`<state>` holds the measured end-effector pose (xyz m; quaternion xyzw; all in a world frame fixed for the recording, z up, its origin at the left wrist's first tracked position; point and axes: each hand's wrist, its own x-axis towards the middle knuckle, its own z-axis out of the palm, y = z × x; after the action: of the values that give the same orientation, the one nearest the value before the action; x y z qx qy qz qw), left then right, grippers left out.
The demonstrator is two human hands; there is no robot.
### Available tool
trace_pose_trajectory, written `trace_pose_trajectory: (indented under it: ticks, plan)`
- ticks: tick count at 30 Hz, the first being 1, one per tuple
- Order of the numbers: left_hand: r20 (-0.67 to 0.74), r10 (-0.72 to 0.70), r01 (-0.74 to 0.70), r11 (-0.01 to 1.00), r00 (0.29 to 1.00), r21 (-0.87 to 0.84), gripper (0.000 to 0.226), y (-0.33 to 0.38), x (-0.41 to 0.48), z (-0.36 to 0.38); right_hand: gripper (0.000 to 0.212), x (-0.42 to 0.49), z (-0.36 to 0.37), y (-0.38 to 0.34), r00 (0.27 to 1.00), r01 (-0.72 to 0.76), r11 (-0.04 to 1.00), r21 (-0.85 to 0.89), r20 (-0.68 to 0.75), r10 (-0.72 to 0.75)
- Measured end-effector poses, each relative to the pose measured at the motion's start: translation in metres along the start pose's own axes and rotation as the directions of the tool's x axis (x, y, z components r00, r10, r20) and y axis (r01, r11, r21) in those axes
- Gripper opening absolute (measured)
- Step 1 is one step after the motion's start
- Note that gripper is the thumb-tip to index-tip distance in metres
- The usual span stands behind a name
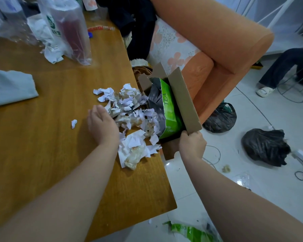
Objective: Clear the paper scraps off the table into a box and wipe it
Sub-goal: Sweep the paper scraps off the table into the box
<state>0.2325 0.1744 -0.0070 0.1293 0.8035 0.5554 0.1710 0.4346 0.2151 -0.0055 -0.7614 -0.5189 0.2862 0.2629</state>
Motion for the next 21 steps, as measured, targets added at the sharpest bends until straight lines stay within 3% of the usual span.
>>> trace_pose_trajectory:
  ticks: [2, 6, 9, 13, 17, 21]
  plan:
    - [-0.010, -0.003, 0.003, 1.000, 1.000, -0.009, 0.051, 0.000, -0.005, -0.007, 0.030, -0.001, 0.002, -0.001, 1.000, -0.008, 1.000, 0.007, 0.000, 0.008]
    - [0.008, 0.126, -0.126, 0.986, 0.992, 0.106, 0.051, -0.005, -0.040, -0.022, 0.031, -0.003, 0.006, -0.002, 1.000, -0.028, 0.999, 0.019, -0.006, 0.028]
    - [-0.007, 0.120, -0.117, 0.977, 0.993, 0.178, 0.057, -0.012, -0.070, -0.031, 0.032, -0.005, 0.009, -0.001, 0.999, -0.032, 0.999, 0.026, -0.006, 0.032]
    - [0.105, 0.158, -0.180, 0.952, 0.982, 0.247, 0.067, -0.018, -0.113, -0.036, 0.031, -0.008, 0.009, -0.001, 0.999, -0.045, 0.999, 0.027, -0.008, 0.045]
    - [0.346, 0.260, -0.405, 0.788, 0.901, 0.463, 0.091, -0.035, -0.138, -0.034, 0.031, -0.010, 0.003, 0.000, 0.999, -0.049, 0.999, 0.021, -0.003, 0.049]
    - [0.485, 0.159, -0.468, 0.627, 0.860, 0.624, 0.112, -0.039, -0.140, -0.026, 0.031, -0.010, -0.004, 0.003, 0.999, -0.045, 0.999, 0.014, -0.003, 0.045]
